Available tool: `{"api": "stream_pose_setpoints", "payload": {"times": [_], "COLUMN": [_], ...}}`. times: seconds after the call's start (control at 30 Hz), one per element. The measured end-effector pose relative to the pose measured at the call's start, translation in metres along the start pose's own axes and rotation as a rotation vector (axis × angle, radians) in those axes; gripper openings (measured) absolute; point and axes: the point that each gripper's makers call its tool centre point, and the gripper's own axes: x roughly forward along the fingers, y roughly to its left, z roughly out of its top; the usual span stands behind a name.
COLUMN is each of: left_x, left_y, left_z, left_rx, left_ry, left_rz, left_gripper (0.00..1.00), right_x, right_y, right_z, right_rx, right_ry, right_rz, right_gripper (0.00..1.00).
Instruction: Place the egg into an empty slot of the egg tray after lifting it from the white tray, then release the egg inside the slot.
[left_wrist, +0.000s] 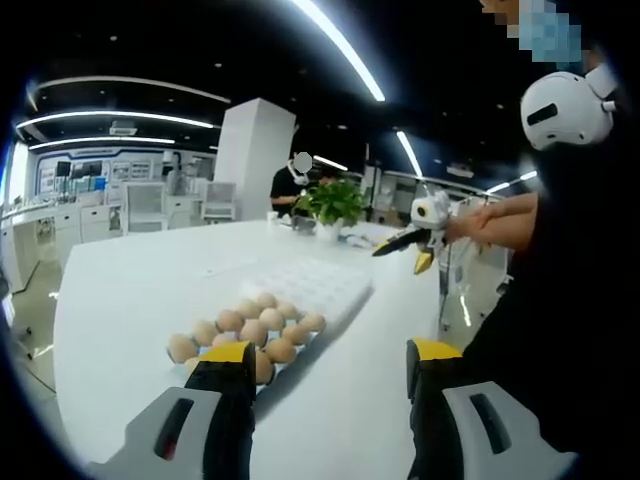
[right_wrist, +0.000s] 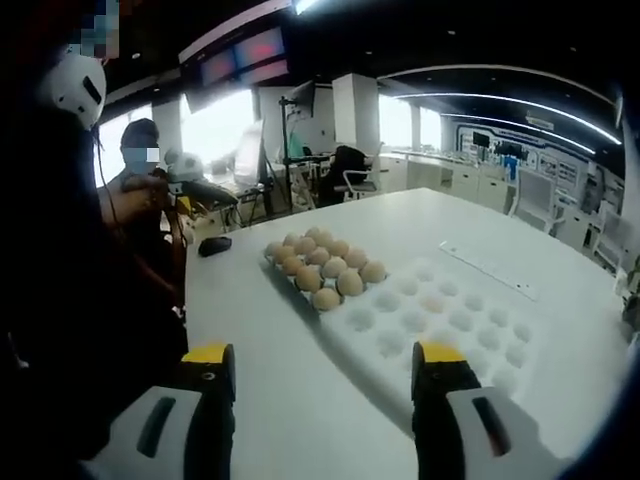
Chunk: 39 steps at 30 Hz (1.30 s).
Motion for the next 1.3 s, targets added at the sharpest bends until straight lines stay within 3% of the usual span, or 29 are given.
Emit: {"api": "stream_pose_setpoints", "payload": {"times": [0.67, 0.87, 1.03, 1.13, 1.3], "left_x": [0.002, 0.003, 0.003, 0.004, 0.005], "left_y": [0.003, 0.002, 0.001, 0.001, 0.002], "left_z": [0.003, 0.004, 0.004, 0.005, 0.009], "left_rx": [-0.001, 0.001, 0.001, 0.003, 0.012], "left_ry": [-0.01, -0.007, -0.006, -0.002, -0.007], "left_rz": [0.006, 0.005, 0.004, 0.002, 0.008], "left_gripper": [0.6, 0.6, 0.6, 0.6, 0.6], "right_x": [-0.014, -0.025, -0.02, -0.017, -0.014], "right_y": [-0.003, -0.014, -0.015, -0.009, -0.013], "right_z": [-0.001, 0.001, -0.008, -0.013, -0.006], "right_rx": [0.008, 0.007, -0.012, -0.036, -0.039], "right_ry": [0.035, 0.037, 0.072, 0.115, 0.104], "right_rz": [0.02, -0.01, -0.013, 0.023, 0.024], "right_gripper": [0.74, 0.73, 0.71, 0.71, 0.71]}}
